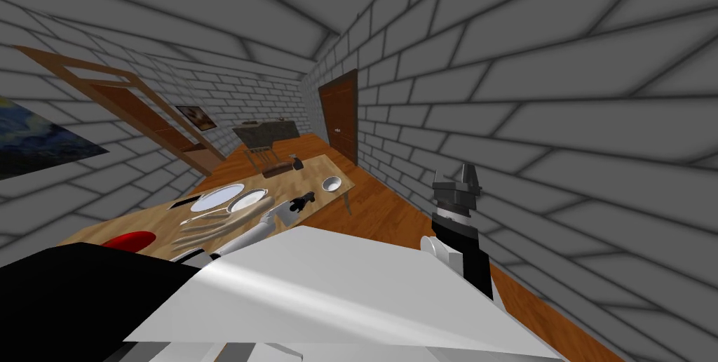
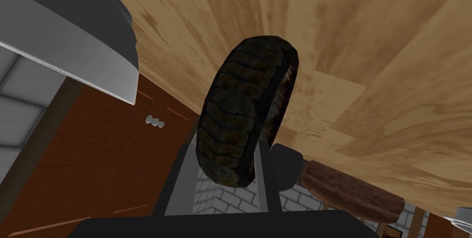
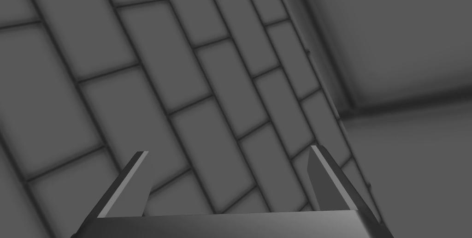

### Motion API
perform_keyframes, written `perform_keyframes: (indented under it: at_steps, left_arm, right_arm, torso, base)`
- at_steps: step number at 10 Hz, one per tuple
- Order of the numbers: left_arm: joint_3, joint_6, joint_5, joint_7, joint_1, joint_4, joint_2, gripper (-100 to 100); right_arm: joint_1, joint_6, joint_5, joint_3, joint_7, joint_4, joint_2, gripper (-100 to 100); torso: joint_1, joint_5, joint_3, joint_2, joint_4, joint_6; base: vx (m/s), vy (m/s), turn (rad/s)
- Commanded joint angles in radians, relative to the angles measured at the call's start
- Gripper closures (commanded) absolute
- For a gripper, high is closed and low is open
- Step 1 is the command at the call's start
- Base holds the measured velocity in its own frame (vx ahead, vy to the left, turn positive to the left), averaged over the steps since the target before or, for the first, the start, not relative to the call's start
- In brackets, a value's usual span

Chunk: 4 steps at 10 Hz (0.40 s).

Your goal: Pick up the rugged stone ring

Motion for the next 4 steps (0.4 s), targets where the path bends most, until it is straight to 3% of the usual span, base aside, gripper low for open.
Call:
perform_keyframes:
  at_steps: [1, 3, 4]
  left_arm:
    - [-0.008, 0.020, 0.007, 0.008, 0.010, -0.031, 0.016, 100]
    - [-0.009, 0.023, 0.009, 0.009, 0.014, -0.041, 0.020, 100]
    - [-0.010, 0.025, 0.009, 0.010, 0.015, -0.043, 0.021, 0]
  right_arm:
    - [0.000, 0.000, 0.000, 0.000, 0.000, 0.000, 0.000, 0]
    - [0.000, 0.000, 0.000, 0.000, 0.000, 0.000, 0.000, 0]
    - [0.000, 0.000, 0.000, 0.000, 0.000, 0.000, 0.000, 0]
  torso:
    - [0.000, 0.000, 0.000, 0.000, 0.000, 0.000]
    - [-0.001, 0.000, 0.001, 0.001, 0.000, 0.000]
    - [0.000, 0.000, 0.000, 0.000, 0.000, 0.000]
  base:
    - [-0.043, -0.027, 0.043]
    - [-0.028, -0.016, 0.015]
    - [0.000, 0.000, 0.000]
